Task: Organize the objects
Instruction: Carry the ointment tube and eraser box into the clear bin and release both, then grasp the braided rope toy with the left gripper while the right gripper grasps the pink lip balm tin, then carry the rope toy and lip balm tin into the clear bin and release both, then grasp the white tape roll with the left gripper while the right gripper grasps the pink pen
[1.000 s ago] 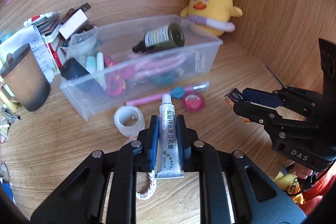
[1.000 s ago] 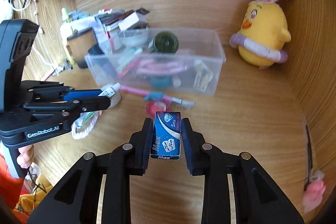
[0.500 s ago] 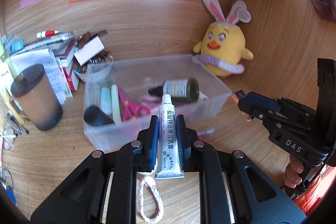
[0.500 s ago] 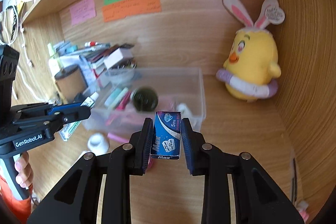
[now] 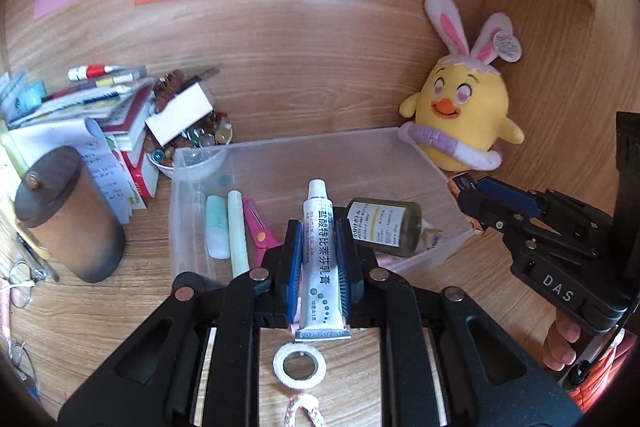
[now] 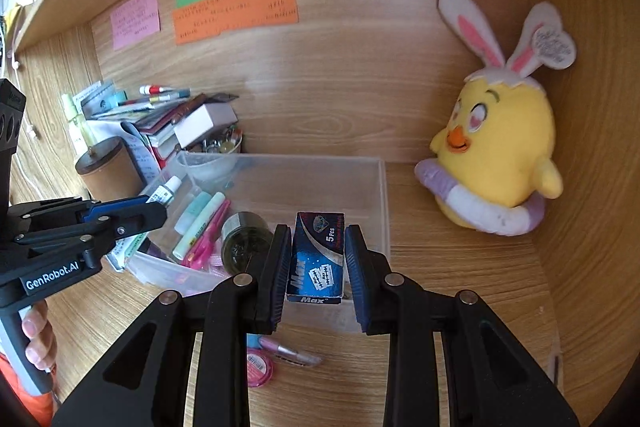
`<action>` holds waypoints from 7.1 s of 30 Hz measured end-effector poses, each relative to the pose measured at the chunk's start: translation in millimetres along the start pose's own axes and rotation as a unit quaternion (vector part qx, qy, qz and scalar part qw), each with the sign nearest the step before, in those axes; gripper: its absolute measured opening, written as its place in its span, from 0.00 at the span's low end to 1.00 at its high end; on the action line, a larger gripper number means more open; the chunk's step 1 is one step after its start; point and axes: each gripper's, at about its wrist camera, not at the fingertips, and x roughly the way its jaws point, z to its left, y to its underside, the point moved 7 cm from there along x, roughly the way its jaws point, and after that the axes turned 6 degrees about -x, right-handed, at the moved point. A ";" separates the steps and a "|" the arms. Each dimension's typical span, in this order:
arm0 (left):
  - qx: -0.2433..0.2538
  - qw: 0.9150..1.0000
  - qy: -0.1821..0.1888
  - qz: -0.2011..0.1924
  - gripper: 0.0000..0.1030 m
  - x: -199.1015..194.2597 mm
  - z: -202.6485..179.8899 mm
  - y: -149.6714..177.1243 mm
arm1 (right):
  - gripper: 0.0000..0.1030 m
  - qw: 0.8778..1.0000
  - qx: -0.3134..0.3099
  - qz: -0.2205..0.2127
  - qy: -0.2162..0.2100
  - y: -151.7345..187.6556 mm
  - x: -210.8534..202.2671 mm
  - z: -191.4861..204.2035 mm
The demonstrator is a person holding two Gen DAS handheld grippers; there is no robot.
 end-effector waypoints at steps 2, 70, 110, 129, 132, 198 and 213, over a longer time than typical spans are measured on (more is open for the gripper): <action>0.000 1.000 0.002 0.016 0.16 11.9 1.3 1.0 | 0.24 1.000 -0.003 0.009 0.000 1.2 7.2 0.7; 0.021 0.993 -0.020 0.112 0.50 -0.4 31.0 126.7 | 0.57 0.989 -0.065 0.124 -0.054 102.5 22.1 59.8; 0.011 1.000 0.001 0.000 0.19 -44.5 12.9 57.8 | 0.32 0.997 -0.052 0.036 -0.041 52.7 -29.1 45.5; 0.010 1.000 -0.018 -0.003 0.19 -2.3 8.1 -5.2 | 0.32 0.999 -0.017 0.033 -0.014 11.8 6.4 6.4; 0.014 0.999 -0.028 0.010 0.19 13.4 7.9 -7.2 | 0.32 0.999 -0.014 0.043 -0.013 12.4 17.8 3.3; 0.004 0.993 -0.014 0.119 0.71 27.4 26.6 107.4 | 0.29 0.978 -0.092 0.159 -0.098 98.7 35.9 43.9; 0.000 0.994 -0.008 0.108 0.45 26.9 23.8 103.1 | 0.30 0.972 -0.127 0.159 -0.114 99.9 37.9 69.5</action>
